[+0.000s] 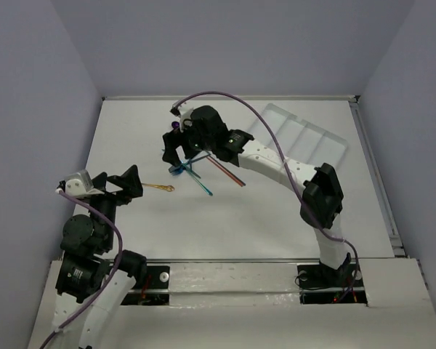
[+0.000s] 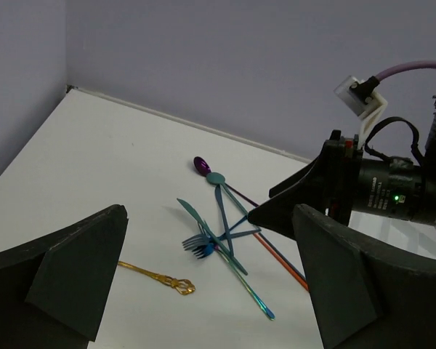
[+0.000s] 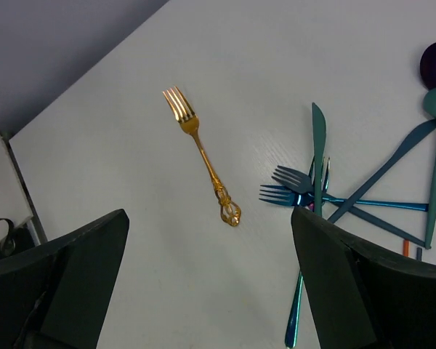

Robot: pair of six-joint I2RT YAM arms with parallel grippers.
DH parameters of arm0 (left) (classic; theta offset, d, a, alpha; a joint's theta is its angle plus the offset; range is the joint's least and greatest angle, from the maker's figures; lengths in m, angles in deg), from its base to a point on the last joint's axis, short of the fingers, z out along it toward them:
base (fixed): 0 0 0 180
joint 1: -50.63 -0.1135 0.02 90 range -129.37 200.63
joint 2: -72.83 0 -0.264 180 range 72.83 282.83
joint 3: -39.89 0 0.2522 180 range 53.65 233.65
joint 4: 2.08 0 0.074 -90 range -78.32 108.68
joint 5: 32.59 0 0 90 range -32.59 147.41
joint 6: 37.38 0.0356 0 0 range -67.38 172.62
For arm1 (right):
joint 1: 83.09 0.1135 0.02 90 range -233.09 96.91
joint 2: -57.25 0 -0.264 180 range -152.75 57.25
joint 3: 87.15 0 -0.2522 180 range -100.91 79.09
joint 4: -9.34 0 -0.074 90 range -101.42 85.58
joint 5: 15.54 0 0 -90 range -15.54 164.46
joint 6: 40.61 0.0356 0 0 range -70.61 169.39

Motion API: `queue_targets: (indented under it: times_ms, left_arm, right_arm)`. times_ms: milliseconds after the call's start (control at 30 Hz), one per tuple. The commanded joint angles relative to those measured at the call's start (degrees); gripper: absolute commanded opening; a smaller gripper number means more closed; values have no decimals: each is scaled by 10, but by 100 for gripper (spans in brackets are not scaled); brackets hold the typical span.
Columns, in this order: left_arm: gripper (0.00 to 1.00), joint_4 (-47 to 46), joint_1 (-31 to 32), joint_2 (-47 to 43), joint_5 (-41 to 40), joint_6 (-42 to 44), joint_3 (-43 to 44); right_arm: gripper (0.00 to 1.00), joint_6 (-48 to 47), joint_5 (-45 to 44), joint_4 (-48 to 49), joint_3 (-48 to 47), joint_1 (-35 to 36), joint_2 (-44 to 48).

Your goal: Sort the eating utensils into containers

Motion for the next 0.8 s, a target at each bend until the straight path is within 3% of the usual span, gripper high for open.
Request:
queue_targets:
  times_ms: [0,267,433,767]
  left_arm:
    - [99,-33,2,-12,-32,-7,-2]
    - [99,-37,15,4,-29,-9,-2]
    - [99,-41,21,7,-26,-7,-1]
    - [99,-44,26,10,-26,-8,-1]
  right_arm:
    - [100,-34,8,-9,-68,14,-50]
    - [97,-95,19,-15,-181,31,-174]
    - [94,-154,-33,-33,-261,61,-264]
    - [92,-150,-71,-2,-325,80,-367]
